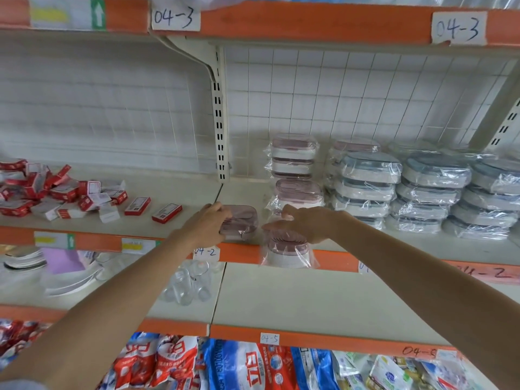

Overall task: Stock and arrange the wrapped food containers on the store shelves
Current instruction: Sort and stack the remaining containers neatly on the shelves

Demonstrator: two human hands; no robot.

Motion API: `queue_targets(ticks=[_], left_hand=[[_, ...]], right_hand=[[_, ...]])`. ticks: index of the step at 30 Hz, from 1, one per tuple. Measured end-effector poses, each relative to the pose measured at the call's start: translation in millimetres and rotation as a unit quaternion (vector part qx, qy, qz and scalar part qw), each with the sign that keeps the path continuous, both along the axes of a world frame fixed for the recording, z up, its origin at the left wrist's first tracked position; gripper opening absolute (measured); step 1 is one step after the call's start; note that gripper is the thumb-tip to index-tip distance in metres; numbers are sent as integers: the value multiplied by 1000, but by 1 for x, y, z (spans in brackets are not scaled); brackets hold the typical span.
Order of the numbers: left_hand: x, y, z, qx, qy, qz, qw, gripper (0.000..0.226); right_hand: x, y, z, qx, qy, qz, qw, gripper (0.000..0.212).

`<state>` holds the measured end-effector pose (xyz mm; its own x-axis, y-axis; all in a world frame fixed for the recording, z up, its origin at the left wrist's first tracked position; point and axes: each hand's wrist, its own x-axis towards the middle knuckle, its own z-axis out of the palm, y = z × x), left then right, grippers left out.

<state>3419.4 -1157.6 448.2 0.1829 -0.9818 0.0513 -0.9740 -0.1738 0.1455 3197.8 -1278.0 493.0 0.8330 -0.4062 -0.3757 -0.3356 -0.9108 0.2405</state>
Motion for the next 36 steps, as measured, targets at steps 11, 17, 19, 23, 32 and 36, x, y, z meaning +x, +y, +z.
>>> queue_targets(ticks=[11, 17, 19, 23, 32, 36], left_hand=[[16, -10, 1, 19, 76, -15, 997, 53], [18, -18, 1, 17, 121, 7, 992, 53], [16, -20, 1, 20, 114, 12, 993, 52], [12, -24, 2, 26, 100, 17, 994, 54], [20, -24, 4, 46, 110, 35, 992, 96], [20, -28, 9, 93, 81, 16, 992, 94]], right_hand=[[1, 0, 30, 186, -190, -103, 959, 83], [6, -38, 58, 33, -284, -123, 950, 78], [11, -50, 56, -18, -291, -160, 943, 88], [20, -72, 49, -17, -279, -187, 942, 78], [30, -84, 34, -1, -244, -172, 954, 60], [24, -79, 32, -51, -225, -166, 959, 67]])
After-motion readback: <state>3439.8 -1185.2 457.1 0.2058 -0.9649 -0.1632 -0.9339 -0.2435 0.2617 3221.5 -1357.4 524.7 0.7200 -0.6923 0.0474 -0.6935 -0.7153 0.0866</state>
